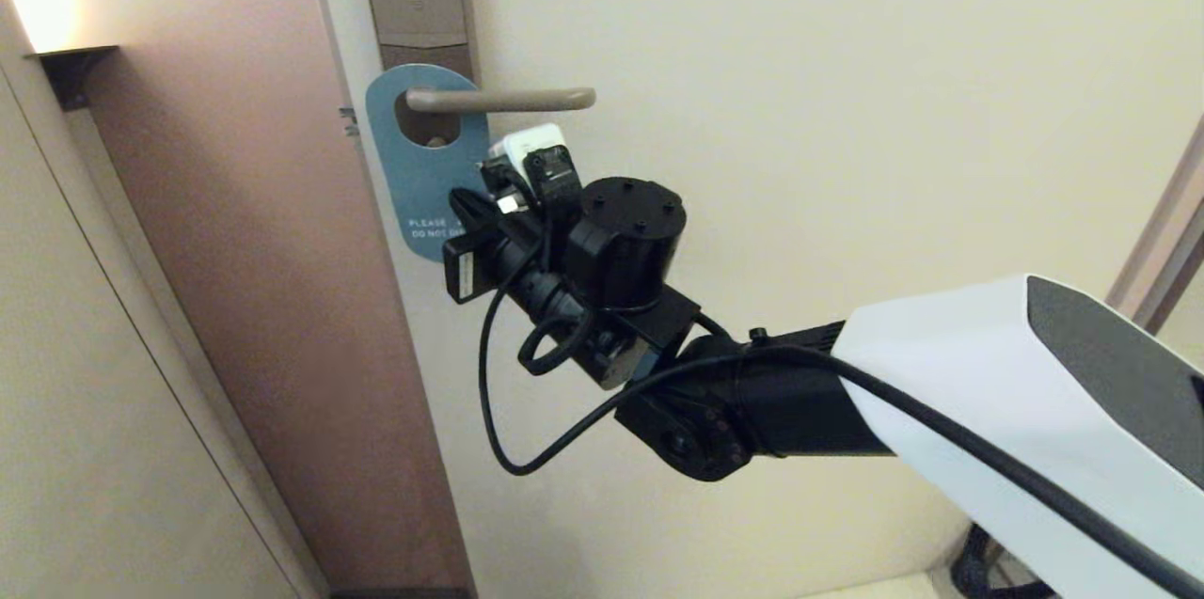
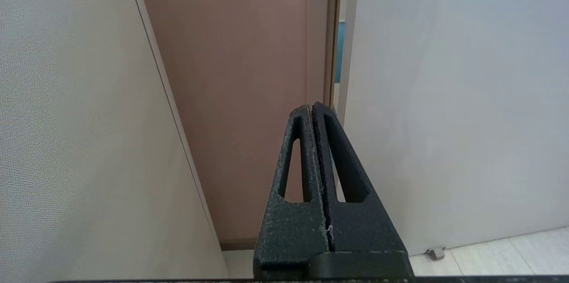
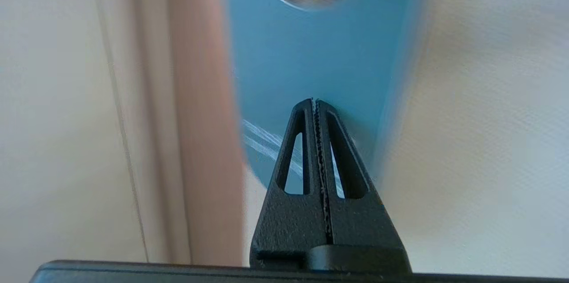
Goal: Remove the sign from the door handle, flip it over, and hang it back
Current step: Hang the sign back with the other side facing out, then take down the sign
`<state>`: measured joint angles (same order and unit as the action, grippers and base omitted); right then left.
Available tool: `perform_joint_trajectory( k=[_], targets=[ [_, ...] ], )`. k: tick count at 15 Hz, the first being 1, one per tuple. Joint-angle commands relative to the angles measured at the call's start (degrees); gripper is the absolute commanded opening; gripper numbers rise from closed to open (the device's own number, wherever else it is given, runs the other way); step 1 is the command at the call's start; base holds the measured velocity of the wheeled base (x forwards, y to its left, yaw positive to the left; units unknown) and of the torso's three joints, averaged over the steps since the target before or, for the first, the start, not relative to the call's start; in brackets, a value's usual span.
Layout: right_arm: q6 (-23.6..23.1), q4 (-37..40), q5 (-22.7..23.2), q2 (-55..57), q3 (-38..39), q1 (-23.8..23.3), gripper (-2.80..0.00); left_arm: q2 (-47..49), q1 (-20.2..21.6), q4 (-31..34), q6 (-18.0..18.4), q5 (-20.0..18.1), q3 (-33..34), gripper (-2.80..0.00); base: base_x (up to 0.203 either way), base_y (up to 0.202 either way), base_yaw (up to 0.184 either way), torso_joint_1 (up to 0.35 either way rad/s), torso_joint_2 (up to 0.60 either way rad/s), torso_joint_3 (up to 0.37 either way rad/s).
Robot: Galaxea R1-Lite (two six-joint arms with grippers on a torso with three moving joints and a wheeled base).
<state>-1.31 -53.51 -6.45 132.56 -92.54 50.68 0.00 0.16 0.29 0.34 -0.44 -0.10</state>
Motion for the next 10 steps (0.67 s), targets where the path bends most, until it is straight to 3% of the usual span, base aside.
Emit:
perform_joint_trajectory(
  k=[1,7,10],
  targets=[
    [-0.5,2.2,0.0,-7.1,6.8,-1.5,-2.8,0.1,0.0,0.0,0.0,0.0,0.0,-2.8,0.0,0.0,0.0,0.0,0.0,0.0],
    [-2.9,9.4,-0.1,-23.9,28.5,-8.4,-2.8,0.0,0.0,0.0,0.0,0.0,0.0,-2.8,0.0,0.0,0.0,0.0,0.0,0.0],
    [-3.5,10.3,-0.2,-32.7,37.2,-16.3,-2.8,0.0,0.0,0.0,0.0,0.0,0.0,-2.8,0.0,0.0,0.0,0.0,0.0,0.0]
  ],
)
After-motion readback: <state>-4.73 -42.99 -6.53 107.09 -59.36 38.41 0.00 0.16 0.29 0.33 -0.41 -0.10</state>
